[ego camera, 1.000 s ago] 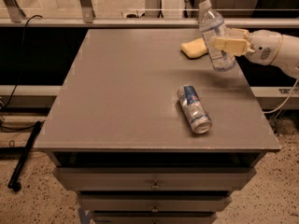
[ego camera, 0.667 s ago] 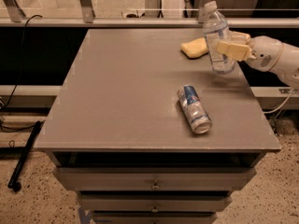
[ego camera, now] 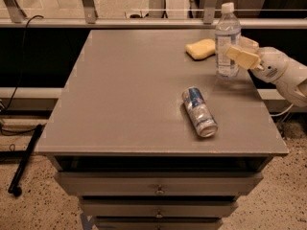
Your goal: Place blue plastic bottle upright
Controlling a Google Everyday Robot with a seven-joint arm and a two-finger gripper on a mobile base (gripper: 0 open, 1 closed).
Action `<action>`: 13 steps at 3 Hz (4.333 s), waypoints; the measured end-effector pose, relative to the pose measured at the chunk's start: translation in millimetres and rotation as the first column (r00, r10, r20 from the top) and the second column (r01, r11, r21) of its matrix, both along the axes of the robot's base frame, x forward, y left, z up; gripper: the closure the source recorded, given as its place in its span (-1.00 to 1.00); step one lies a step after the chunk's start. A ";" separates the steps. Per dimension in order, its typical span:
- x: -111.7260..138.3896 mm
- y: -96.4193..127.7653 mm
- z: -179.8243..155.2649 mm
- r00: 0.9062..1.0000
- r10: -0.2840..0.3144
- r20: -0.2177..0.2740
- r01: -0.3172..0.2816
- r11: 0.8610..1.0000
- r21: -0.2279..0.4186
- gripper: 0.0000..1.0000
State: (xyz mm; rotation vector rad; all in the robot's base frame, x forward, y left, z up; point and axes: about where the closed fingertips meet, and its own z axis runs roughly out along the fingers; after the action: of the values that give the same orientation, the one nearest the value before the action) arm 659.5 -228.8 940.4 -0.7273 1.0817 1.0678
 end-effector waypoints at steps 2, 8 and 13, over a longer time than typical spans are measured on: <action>-6.4 -1.1 -8.1 0.998 0.020 0.065 -0.027 0.993 0.118 1.00; -28.4 -14.7 -28.7 0.984 0.122 0.127 -0.141 0.978 0.154 -0.76; -57.2 -85.5 36.0 0.998 0.036 0.043 -0.030 0.993 -0.118 -1.00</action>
Offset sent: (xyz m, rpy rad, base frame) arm -0.0095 -0.0089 -0.0165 0.1593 -0.0840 0.0207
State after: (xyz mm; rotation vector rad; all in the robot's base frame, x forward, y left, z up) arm 602.3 -314.3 976.4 -0.8616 1.1038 1.0177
